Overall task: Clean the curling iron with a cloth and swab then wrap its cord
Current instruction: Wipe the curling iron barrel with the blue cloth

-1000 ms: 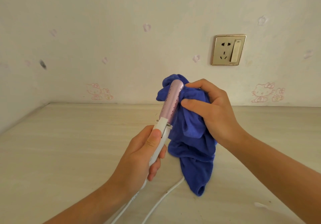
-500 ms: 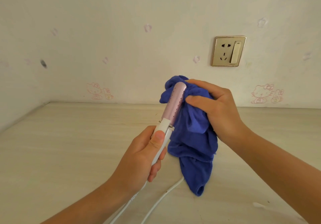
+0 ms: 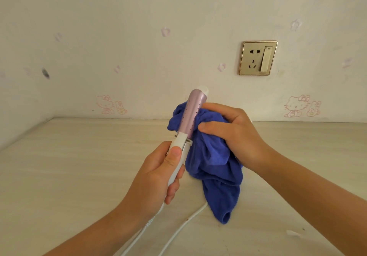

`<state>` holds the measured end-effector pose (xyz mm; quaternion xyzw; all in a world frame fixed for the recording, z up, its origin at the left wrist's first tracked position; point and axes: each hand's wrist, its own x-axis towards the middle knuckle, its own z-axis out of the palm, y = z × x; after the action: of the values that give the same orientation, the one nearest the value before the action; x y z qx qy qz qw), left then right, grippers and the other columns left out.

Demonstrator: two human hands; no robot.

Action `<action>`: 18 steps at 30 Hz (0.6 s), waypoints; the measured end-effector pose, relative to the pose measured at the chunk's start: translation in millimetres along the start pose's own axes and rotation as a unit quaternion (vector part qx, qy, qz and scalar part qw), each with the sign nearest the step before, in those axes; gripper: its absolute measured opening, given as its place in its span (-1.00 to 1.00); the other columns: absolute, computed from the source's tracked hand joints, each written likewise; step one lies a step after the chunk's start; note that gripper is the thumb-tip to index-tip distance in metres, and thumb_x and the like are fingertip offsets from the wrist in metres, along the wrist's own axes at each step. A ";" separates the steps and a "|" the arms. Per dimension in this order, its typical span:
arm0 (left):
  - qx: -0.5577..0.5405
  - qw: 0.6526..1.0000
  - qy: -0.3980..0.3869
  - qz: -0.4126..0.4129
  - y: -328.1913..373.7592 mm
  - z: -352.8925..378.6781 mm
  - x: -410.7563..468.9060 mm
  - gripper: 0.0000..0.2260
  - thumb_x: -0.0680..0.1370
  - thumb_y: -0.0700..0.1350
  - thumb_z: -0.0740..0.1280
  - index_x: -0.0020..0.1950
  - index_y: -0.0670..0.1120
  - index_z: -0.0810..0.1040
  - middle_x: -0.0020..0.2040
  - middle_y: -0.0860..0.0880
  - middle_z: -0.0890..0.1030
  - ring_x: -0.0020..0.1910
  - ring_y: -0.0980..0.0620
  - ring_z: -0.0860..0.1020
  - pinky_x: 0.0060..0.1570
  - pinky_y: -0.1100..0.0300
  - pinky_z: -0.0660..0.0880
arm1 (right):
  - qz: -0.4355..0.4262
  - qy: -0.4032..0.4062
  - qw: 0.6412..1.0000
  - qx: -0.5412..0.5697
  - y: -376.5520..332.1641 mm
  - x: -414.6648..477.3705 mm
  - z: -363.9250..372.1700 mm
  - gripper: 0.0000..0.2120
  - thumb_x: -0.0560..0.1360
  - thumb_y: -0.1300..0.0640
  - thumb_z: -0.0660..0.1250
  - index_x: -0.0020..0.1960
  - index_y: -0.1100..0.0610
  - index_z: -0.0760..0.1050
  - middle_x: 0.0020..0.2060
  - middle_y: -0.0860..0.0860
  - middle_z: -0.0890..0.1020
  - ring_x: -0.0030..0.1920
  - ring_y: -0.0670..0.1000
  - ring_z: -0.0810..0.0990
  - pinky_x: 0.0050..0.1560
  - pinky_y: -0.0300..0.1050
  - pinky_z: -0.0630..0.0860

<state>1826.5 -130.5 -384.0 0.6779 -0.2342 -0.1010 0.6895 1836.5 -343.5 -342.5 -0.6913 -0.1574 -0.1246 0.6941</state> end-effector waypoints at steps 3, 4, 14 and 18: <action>0.000 1.000 -0.006 -0.006 -2.4 1.6 -2.6 -0.71 0.61 0.22 0.22 0.07 0.06 0.61 -0.26 -0.08 0.48 -0.52 0.06 0.31 -0.57 0.22 0.30 | -0.006 0.033 0.999 0.019 -2.8 3.2 -6.2 -0.65 0.48 0.26 0.41 0.20 -0.04 0.69 0.11 -0.01 0.74 0.13 0.02 0.71 0.12 -0.11 0.64; 0.001 1.000 -0.008 -0.007 -3.6 2.1 -4.1 -0.70 0.61 0.22 0.22 0.08 0.05 0.60 -0.25 -0.08 0.48 -0.52 0.06 0.31 -0.57 0.22 0.31 | -0.009 0.042 0.999 0.019 -4.6 4.2 -8.7 -0.65 0.49 0.28 0.41 0.18 -0.05 0.69 0.10 -0.03 0.74 0.11 -0.01 0.71 0.09 -0.16 0.64; 0.007 0.999 0.031 0.004 -0.2 -3.1 -2.8 -0.67 0.60 0.21 0.18 -0.01 -0.01 0.59 -0.26 -0.11 0.50 -0.54 0.03 0.32 -0.58 0.20 0.31 | 0.002 -0.040 0.998 0.053 12.9 -14.6 24.1 -0.59 0.53 0.37 0.39 0.30 0.05 0.64 0.16 0.01 0.73 0.18 0.02 0.69 0.15 -0.19 0.61; -0.003 1.000 0.010 0.000 0.4 2.5 -2.9 -0.69 0.60 0.22 0.21 0.00 0.03 0.60 -0.26 -0.07 0.50 -0.52 0.05 0.33 -0.57 0.20 0.31 | -0.015 0.004 1.000 0.011 4.7 -7.5 9.4 -0.64 0.52 0.38 0.40 0.24 0.08 0.67 0.10 -0.01 0.75 0.12 0.01 0.71 0.10 -0.18 0.62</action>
<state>1822.8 -131.4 -384.2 0.6766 -0.2271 -0.0954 0.6940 1831.0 -334.4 -349.7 -0.6804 -0.1665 -0.1361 0.7006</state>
